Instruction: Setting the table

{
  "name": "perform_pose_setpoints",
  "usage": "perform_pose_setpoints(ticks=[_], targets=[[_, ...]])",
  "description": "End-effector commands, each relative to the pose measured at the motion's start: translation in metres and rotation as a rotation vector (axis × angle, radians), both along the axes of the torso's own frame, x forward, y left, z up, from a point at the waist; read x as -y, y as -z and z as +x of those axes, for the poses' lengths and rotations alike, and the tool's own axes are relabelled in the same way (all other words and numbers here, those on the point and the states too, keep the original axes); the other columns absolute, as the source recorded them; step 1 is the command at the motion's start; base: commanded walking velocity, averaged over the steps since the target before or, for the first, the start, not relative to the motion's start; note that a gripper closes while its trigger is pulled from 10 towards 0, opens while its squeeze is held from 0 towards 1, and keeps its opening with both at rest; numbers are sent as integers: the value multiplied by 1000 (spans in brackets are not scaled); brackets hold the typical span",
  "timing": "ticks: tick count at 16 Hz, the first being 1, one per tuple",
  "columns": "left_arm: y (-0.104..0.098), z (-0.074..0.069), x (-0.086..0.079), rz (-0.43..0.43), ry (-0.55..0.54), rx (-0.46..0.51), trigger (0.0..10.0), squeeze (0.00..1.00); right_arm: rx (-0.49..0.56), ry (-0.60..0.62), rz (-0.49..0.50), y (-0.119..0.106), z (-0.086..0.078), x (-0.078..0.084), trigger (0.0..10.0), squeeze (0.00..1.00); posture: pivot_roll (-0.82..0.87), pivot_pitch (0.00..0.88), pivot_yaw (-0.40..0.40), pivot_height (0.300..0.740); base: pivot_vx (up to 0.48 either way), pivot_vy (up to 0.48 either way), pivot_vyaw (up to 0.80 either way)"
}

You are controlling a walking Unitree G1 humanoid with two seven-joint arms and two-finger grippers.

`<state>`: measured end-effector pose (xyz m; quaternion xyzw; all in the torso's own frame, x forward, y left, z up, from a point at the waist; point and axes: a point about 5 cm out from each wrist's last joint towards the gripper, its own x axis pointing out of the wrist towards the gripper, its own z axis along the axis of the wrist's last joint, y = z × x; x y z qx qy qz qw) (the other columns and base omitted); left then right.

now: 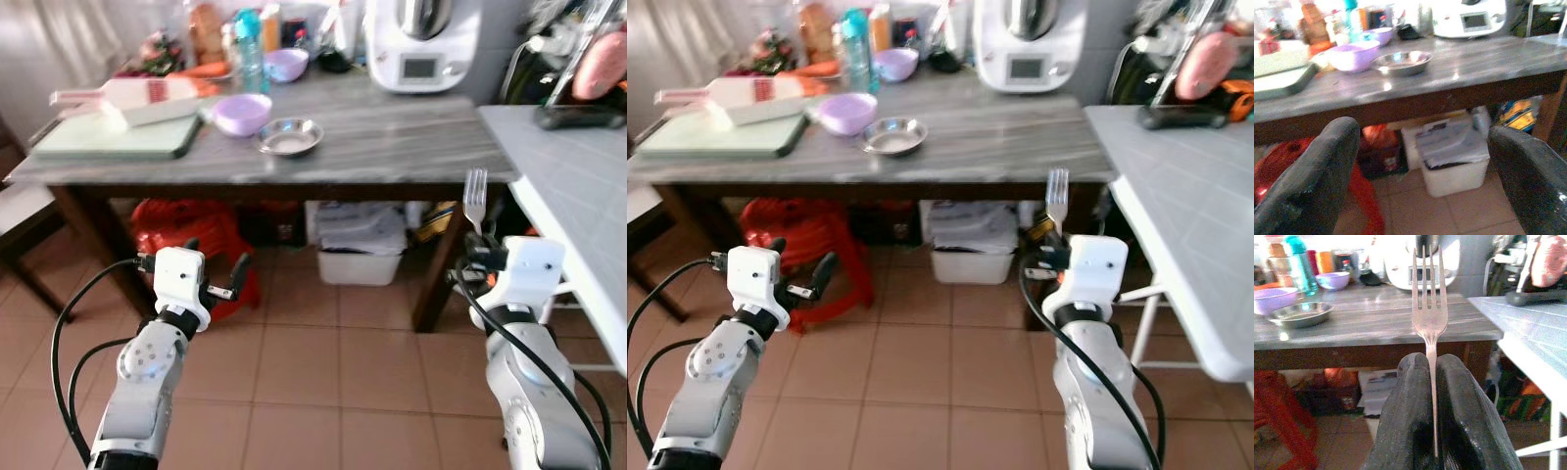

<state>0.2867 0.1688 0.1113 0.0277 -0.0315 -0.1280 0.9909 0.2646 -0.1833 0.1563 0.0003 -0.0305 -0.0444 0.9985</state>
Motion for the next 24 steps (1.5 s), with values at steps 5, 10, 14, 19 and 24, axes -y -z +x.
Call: perform_pose_setpoints(ticks=[5,10,14,19,24], targets=[[4,-8,23,-38,61,-12,10000,0,14,9,2,-4,0,0,10000,0,-64,31,20,740,331,0,95],[-2,-4,27,-45,73,-7,10000,0,-6,14,13,1,-1,2,10000,0,-61,36,20,740,349,0,0],[0,-5,29,-46,93,-16,10000,0,-6,13,14,1,-1,1,10000,0,-67,40,26,740,349,0,0],[-1,-4,32,-52,107,-19,10000,0,0,18,11,-1,0,3,10000,0,-69,40,26,740,349,0,324],[-1,-4,34,-53,117,-23,10000,0,-1,16,12,-1,1,2,10000,0,-67,38,30,740,350,0,489]])
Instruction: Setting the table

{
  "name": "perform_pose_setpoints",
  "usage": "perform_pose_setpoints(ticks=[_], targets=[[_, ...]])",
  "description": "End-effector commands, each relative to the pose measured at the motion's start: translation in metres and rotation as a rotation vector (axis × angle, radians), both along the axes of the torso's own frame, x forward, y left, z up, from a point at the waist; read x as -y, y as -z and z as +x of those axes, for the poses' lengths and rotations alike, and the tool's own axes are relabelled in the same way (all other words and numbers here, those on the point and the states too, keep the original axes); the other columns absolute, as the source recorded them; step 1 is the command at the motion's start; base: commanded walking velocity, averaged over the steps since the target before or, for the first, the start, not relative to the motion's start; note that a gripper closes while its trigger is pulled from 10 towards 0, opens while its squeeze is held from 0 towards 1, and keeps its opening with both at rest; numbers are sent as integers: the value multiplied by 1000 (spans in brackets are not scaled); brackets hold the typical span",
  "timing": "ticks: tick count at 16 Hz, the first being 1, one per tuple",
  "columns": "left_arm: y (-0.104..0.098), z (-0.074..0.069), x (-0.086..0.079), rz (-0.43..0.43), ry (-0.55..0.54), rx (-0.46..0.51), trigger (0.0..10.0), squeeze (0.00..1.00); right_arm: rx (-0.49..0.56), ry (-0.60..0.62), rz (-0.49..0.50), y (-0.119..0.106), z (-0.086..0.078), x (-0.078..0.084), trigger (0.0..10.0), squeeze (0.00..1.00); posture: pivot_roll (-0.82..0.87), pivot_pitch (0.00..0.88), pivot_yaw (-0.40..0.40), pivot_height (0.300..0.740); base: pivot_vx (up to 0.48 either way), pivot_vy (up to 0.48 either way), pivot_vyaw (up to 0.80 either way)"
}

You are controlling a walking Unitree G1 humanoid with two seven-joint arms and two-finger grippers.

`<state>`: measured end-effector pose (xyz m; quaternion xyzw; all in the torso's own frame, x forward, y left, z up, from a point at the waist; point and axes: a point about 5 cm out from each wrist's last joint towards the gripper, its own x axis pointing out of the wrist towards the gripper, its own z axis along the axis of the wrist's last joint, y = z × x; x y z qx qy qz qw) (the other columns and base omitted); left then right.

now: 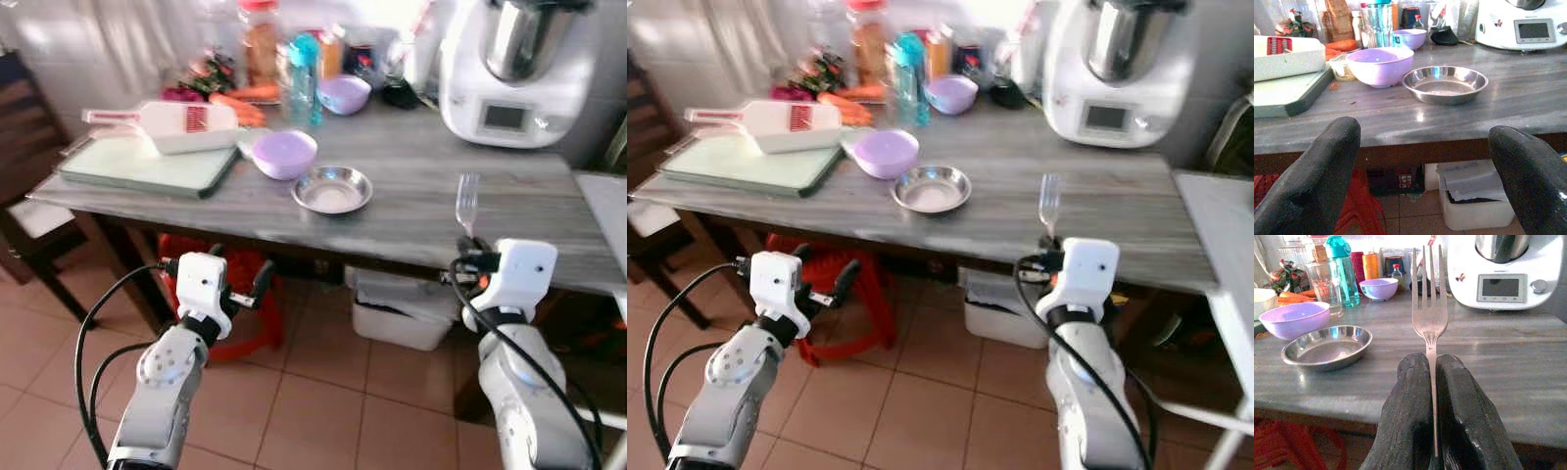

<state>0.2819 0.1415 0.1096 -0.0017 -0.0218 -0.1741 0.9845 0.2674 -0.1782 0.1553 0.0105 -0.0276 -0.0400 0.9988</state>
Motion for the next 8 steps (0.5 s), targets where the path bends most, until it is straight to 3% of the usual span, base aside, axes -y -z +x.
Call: perform_pose_setpoints(ticks=[1,2,8], targets=[[-3,1,7,1,24,7,10000,0,3,27,-9,-1,-2,7,10000,0,-67,38,30,740,345,0,550],[-3,1,7,1,25,5,10000,0,3,28,-8,-1,-2,7,10000,0,-68,38,30,740,349,0,531],[-1,0,9,-3,40,-4,10000,0,0,37,-4,0,-3,8,10000,0,-68,41,29,740,349,0,0]])
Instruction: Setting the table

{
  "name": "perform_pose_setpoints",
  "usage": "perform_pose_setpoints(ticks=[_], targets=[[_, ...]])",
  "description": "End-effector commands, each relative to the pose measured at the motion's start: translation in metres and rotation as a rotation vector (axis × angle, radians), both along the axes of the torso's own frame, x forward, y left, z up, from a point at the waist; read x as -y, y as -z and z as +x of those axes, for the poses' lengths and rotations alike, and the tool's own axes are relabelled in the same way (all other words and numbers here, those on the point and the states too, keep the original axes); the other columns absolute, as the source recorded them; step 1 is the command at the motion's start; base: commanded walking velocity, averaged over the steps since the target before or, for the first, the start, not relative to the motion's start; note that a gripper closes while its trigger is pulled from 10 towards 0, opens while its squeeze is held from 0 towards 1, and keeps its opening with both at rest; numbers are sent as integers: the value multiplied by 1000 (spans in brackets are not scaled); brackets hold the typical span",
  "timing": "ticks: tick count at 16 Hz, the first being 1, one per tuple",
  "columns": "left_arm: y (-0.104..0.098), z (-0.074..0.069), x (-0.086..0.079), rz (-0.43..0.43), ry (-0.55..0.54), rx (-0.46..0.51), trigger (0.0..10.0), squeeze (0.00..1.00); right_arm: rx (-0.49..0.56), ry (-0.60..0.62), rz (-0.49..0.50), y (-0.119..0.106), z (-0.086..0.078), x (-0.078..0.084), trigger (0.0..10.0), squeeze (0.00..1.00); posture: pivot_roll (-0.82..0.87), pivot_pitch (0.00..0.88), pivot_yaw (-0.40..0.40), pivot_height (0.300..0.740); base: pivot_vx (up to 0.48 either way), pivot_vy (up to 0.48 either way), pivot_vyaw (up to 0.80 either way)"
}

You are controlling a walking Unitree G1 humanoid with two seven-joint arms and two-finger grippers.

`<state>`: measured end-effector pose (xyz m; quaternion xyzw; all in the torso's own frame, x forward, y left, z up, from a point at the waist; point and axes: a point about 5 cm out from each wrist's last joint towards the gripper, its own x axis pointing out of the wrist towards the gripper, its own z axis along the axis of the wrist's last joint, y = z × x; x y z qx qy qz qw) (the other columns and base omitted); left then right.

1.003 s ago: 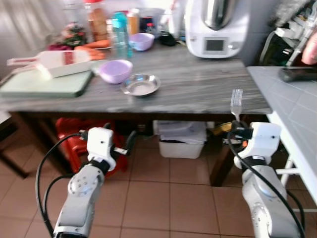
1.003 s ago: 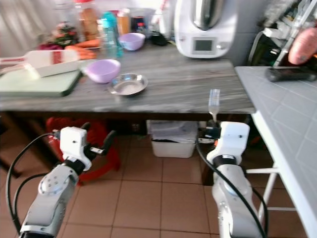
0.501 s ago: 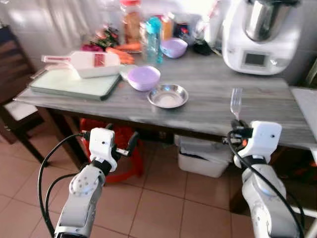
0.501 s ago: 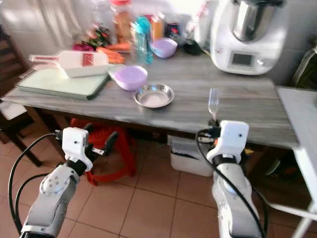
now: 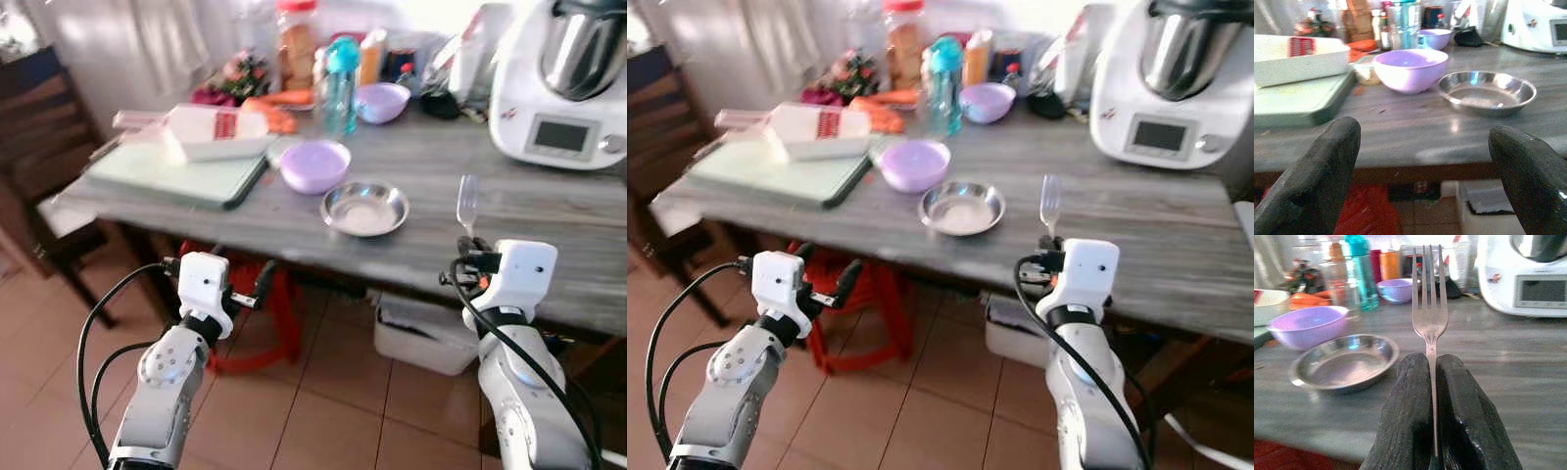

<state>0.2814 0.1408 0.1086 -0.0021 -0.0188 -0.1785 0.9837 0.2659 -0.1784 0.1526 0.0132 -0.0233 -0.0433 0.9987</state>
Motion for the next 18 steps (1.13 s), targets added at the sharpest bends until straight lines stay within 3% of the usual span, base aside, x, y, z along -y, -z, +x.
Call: perform_pose_setpoints(ticks=[1,13,18], targets=[[-2,0,9,-4,34,1,10000,0,8,34,-4,-3,-2,8,10000,0,-67,40,29,740,349,0,0],[4,-5,11,-6,65,-21,10000,0,7,63,-11,-3,0,12,10000,0,-66,33,24,740,339,0,0],[2,-11,12,-22,139,-14,10000,0,-28,122,4,3,-1,19,10000,0,-63,35,22,740,0,0,0]])
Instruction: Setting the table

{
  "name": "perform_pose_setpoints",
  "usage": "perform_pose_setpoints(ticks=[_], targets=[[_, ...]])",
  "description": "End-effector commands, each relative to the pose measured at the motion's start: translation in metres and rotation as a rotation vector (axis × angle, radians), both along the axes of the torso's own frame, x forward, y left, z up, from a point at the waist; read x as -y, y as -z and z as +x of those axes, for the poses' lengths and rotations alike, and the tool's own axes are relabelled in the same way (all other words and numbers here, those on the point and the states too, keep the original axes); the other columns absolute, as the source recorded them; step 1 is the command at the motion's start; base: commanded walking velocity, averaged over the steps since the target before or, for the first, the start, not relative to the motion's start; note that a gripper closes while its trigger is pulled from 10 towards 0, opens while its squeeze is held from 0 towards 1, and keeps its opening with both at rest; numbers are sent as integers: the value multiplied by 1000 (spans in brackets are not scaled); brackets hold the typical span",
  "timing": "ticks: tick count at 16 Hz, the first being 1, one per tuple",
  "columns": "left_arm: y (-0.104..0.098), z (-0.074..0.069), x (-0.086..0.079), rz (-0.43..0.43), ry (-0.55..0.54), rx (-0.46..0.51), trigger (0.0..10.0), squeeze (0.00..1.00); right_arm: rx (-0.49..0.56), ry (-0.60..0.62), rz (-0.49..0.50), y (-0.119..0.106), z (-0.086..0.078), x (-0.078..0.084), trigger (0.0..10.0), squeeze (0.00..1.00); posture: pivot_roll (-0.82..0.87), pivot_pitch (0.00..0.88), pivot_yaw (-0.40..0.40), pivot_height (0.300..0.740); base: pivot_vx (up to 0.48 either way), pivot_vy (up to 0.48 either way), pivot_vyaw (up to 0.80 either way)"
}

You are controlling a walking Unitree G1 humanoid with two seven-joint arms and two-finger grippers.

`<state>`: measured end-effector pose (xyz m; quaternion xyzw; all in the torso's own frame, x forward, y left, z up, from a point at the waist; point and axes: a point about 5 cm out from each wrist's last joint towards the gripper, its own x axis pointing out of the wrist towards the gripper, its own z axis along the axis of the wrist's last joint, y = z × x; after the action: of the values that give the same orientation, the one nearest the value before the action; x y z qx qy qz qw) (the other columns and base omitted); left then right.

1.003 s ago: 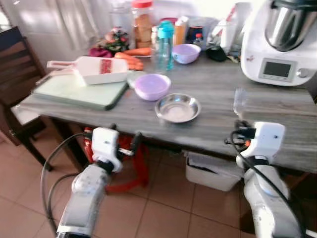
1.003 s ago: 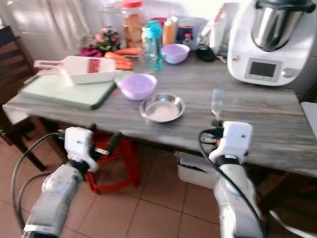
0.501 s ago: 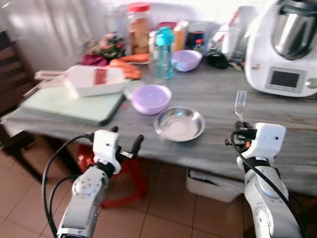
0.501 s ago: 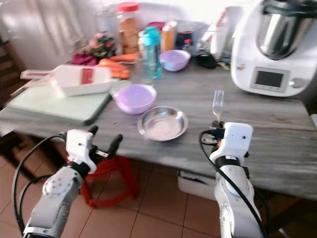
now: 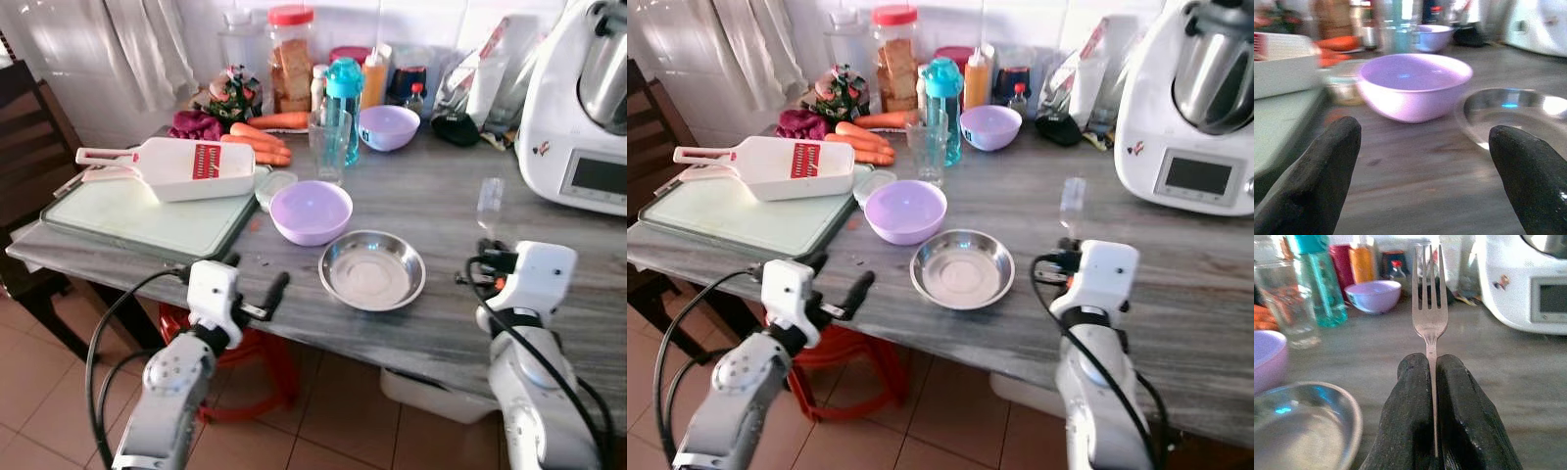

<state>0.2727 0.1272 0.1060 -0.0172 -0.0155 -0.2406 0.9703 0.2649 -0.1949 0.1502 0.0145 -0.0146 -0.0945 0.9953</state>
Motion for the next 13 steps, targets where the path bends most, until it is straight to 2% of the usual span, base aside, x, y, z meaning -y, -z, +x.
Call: perform_pose_setpoints(ticks=[1,2,6,10,13], targets=[[-4,-6,-2,-1,58,5,10000,0,-15,31,9,2,-1,4,10000,0,-60,41,19,740,0,0,0],[-11,-10,-1,-10,139,12,10000,0,-23,38,22,3,-1,6,10000,0,-59,42,19,740,0,0,0],[-17,-15,1,12,280,24,10000,0,-103,72,98,16,2,6,10000,0,-59,48,25,740,0,0,0],[-16,-20,3,17,364,-3,10000,0,-162,60,123,22,9,-3,10000,0,-62,51,26,740,0,0,0],[-15,-27,9,-2,427,-13,10000,0,-220,30,195,32,19,-12,10000,0,-57,53,25,740,0,0,0]])
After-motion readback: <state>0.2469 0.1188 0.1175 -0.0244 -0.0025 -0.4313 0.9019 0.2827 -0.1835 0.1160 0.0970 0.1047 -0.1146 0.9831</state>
